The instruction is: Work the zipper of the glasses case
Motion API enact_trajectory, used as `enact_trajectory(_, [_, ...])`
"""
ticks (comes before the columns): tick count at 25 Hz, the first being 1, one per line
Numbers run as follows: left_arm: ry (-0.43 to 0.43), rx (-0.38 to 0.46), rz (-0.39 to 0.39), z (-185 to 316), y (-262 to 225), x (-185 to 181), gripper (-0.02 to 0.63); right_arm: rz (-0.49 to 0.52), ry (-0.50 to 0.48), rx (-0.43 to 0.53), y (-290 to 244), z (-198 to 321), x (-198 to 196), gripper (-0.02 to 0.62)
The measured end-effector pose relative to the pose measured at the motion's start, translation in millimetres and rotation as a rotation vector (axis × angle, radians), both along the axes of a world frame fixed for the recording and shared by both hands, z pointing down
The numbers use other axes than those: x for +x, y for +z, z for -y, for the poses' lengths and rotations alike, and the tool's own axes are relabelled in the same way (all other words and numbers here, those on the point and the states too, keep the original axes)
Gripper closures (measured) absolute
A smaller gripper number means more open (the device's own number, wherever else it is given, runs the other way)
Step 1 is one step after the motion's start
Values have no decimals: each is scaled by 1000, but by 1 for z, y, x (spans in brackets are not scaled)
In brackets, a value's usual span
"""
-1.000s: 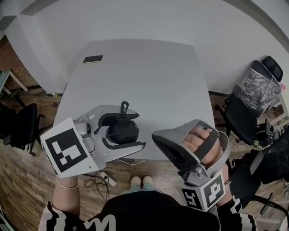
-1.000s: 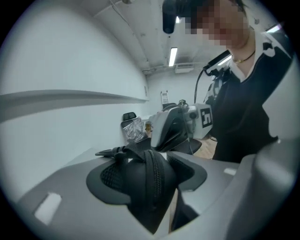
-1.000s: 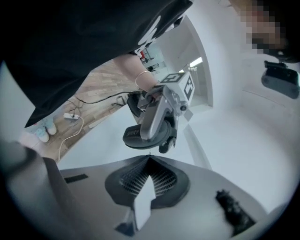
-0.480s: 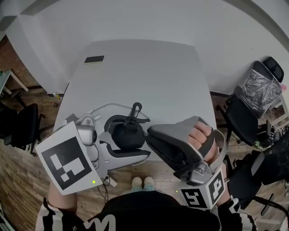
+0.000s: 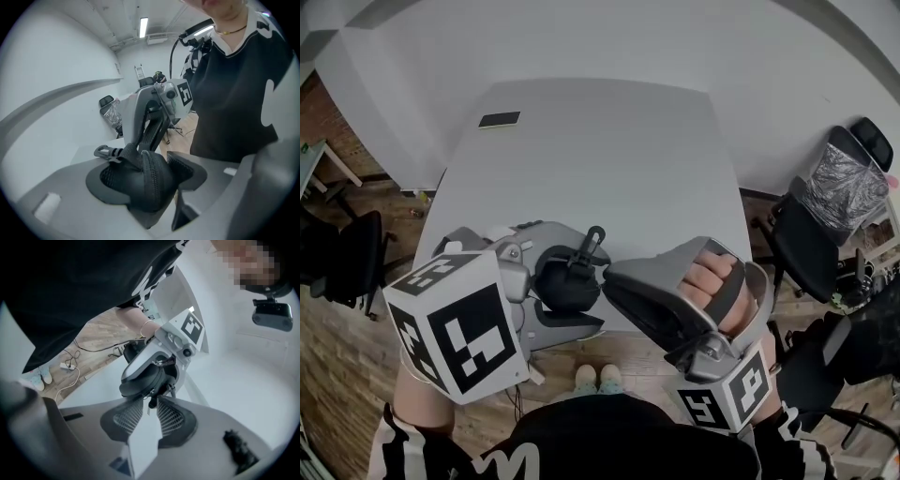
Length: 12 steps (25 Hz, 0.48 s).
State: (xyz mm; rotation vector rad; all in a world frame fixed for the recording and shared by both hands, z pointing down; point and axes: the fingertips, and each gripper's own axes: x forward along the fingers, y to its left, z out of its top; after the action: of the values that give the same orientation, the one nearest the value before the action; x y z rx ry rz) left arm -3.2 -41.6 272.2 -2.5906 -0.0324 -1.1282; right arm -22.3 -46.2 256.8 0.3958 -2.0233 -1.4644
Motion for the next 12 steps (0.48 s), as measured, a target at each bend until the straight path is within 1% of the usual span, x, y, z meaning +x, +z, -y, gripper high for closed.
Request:
enact_trajectory(3, [-24,1,-31,2,-1,1,342,31,2,-23,3,-2,-1,502])
enact_trajectory(6, [-30,-5,-60,2,-5,2,342,76,-17,-82,4,-7,-2,502])
enact_trajectory(12, [9,-29,-6,-1,-1,1,342,88,-28,-80,-3,-5,1,502])
